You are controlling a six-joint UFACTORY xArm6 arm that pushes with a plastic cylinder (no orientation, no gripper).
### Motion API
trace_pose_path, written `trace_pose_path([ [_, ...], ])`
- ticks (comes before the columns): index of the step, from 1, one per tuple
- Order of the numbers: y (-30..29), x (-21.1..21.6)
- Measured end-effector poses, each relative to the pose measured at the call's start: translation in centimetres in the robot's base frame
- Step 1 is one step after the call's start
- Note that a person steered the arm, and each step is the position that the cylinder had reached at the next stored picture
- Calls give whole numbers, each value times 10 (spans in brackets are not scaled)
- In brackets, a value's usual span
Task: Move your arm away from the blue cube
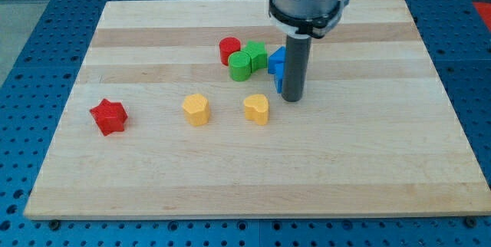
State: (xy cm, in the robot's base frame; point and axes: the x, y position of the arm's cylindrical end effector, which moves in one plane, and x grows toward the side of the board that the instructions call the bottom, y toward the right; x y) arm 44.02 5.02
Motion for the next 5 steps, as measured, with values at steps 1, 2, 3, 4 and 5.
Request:
trace_pose_path([
  [1,-2,0],
  [2,-10,0],
  [3,-20,0],
  [4,-28,0],
  [5,-27,4],
])
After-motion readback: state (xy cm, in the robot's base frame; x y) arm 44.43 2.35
